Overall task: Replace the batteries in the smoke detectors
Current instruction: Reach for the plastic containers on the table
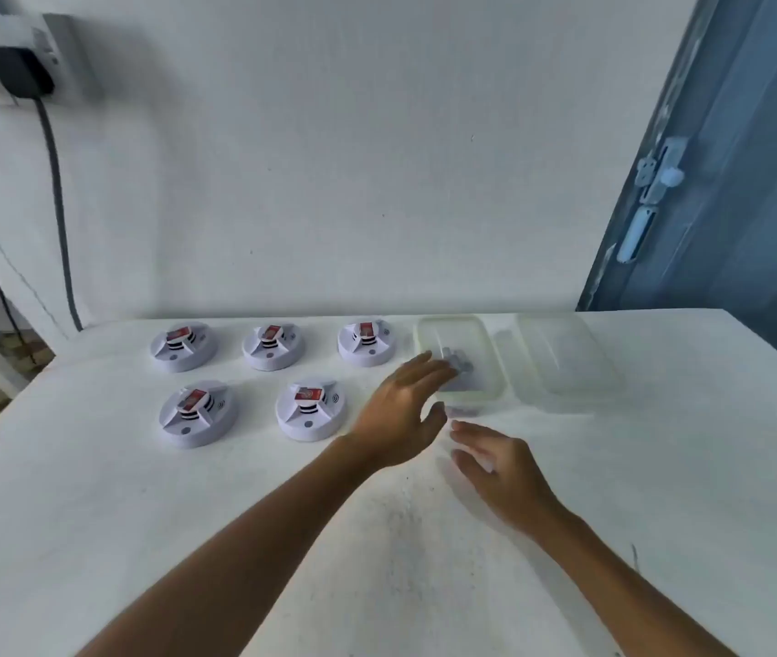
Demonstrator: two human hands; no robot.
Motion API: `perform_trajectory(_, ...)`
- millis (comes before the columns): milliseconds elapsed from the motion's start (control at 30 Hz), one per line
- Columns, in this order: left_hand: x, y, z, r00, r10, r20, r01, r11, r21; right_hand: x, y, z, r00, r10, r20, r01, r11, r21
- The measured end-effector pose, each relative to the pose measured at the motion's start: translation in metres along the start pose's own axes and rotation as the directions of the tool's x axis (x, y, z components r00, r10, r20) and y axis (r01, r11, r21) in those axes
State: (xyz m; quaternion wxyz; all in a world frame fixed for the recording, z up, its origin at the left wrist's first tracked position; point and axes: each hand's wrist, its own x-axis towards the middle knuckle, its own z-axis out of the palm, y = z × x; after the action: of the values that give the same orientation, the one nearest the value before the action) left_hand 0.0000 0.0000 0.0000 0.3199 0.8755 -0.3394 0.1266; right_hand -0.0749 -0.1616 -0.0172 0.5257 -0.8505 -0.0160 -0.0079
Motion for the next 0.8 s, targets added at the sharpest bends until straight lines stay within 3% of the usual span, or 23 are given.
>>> perform_trajectory(67, 0.012, 0.004, 0.007, 0.998, -0.024, 0.059, 0.024, 1.0, 0.013, 0.011, -0.002, 0.002, 0.975, 0.201, -0.096, -0.171, 0.952, 0.254)
perform_trajectory(133, 0.019, 0.008, 0.011, 0.984, -0.096, 0.151, 0.091, 0.995, 0.045, 0.018, -0.016, 0.005, 0.917, 0.398, 0.009, -0.336, 0.762, 0.553)
perform_trajectory(167, 0.022, 0.008, 0.015, 0.975, -0.131, 0.178, 0.124, 0.991, 0.048, 0.021, -0.019, 0.003, 0.881, 0.457, 0.125, -0.41, 0.602, 0.685)
perform_trajectory(267, 0.025, 0.005, 0.018, 0.967, -0.177, 0.181, 0.176, 0.984, 0.022, 0.032, -0.026, -0.001, 0.801, 0.53, 0.279, -0.46, 0.246, 0.853)
perform_trajectory(333, 0.029, 0.004, 0.018, 0.963, -0.19, 0.193, 0.189, 0.982, 0.02, 0.036, -0.028, 0.003, 0.782, 0.554, 0.285, -0.434, 0.157, 0.887)
perform_trajectory(500, 0.033, 0.004, 0.015, 0.947, -0.236, 0.217, 0.239, 0.971, 0.012, 0.049, -0.024, 0.015, 0.746, 0.596, 0.296, -0.411, 0.062, 0.91)
perform_trajectory(667, 0.032, 0.002, 0.017, 0.948, -0.253, 0.195, 0.258, 0.966, -0.001, 0.05, -0.027, 0.021, 0.744, 0.616, 0.258, -0.402, 0.104, 0.91)
perform_trajectory(800, 0.03, -0.003, 0.018, 0.948, -0.279, 0.153, 0.3, 0.944, -0.137, 0.046, -0.034, 0.004, 0.703, 0.568, 0.429, -0.611, 0.172, 0.773)
